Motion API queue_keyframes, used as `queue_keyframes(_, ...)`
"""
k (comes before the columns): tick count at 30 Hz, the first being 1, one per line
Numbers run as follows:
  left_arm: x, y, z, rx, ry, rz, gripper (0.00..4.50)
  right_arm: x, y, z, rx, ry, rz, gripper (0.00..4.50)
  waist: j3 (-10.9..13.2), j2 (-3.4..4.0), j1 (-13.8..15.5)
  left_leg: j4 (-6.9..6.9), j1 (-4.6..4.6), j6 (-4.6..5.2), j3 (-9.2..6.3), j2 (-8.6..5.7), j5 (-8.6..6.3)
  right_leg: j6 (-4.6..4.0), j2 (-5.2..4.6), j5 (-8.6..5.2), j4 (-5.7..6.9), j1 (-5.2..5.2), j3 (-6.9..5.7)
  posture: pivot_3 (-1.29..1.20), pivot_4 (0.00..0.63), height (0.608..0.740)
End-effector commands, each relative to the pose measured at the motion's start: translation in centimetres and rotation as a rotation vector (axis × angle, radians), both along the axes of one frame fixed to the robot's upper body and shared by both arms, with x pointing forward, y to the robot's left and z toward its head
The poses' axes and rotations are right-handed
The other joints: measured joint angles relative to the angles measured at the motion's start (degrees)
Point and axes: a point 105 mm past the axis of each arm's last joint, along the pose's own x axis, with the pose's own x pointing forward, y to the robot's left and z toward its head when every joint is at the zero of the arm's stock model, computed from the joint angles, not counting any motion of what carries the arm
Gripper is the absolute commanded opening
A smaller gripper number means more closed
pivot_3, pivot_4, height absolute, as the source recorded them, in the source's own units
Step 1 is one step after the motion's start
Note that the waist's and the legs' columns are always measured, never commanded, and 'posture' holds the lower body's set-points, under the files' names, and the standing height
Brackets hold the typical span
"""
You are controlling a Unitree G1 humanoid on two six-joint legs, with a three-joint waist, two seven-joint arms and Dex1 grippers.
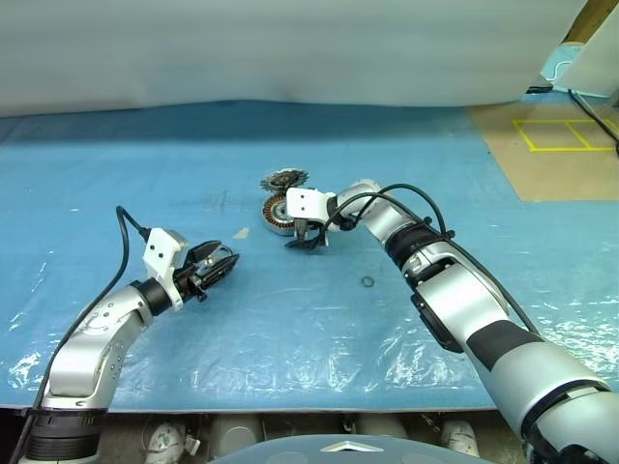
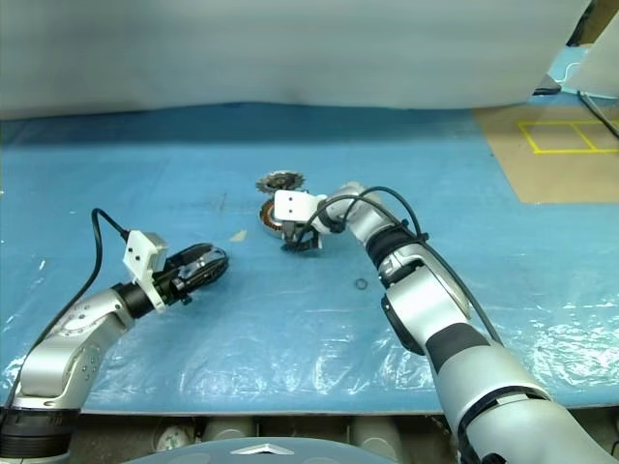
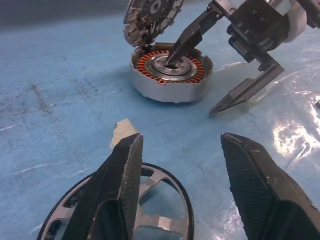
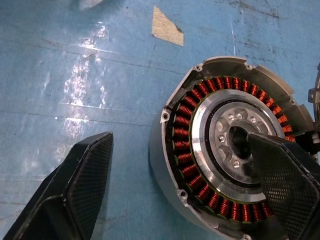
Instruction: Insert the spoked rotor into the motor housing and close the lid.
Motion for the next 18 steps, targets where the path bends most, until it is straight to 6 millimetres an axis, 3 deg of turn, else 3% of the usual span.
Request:
queue_keyframes(1, 0.1, -0.5, 1.4, 0.006, -0.053, -0.022, 2.58, 0.2, 0.0, 0.6, -0.033, -0.035, 0.017, 4.50, 0.00, 0.00, -0.01, 0.02, 0.00, 0.00, 0.00, 0.00, 0.00, 0.00, 0.00, 0.00, 0.02, 0.00, 0.00, 0.00, 0.150, 0.740)
queue_keyframes(5, 0.2, -0.6, 1.5, 0.006, -0.057, -0.025, 2.58, 0.1, -0.1, 0.1, -0.072, -0.042, 0.032, 4.50, 0.00, 0.00, -0.01, 0.16, 0.00, 0.00, 0.00, 0.01, 0.00, -0.01, -0.01, 0.00, 0.10, 0.01, 0.00, 0.00, 0.150, 0.740)
queue_keyframes(6, 0.2, -0.6, 1.5, 0.005, -0.058, -0.027, 2.56, 0.0, -0.1, 0.1, -0.075, -0.039, 0.035, 4.31, 0.00, 0.00, -0.01, 0.18, 0.00, 0.00, 0.00, 0.01, 0.00, -0.01, -0.01, 0.00, 0.13, 0.01, 0.01, 0.00, 0.150, 0.740)
queue_keyframes(9, 0.2, -0.9, 1.4, 0.002, -0.057, -0.033, 2.55, -0.7, -0.2, -0.6, -0.113, -0.023, 0.092, 3.59, 0.00, 0.00, -0.03, 0.24, 0.01, 0.00, 0.00, 0.02, 0.00, -0.02, -0.01, 0.00, 0.19, 0.01, 0.01, 0.00, 0.150, 0.740)
queue_keyframes(13, 0.1, -1.1, 1.4, -0.002, -0.056, -0.037, 2.55, -0.4, -0.5, -0.8, -0.118, -0.040, 0.063, 2.20, -0.01, -0.01, -0.03, 0.30, 0.01, 0.01, 0.00, 0.02, -0.01, -0.02, -0.03, 0.00, 0.22, 0.04, 0.00, 0.00, 0.150, 0.740)
queue_keyframes(18, 0.2, -1.2, 1.5, -0.008, -0.057, -0.045, 2.55, 0.1, -1.1, 0.2, -0.114, -0.034, 0.043, 2.20, -0.01, -0.01, -0.09, 0.52, 0.09, -0.15, 0.00, 0.08, -0.11, -0.10, -0.03, -0.05, 0.52, 0.07, 0.02, 0.00, 0.150, 0.740)
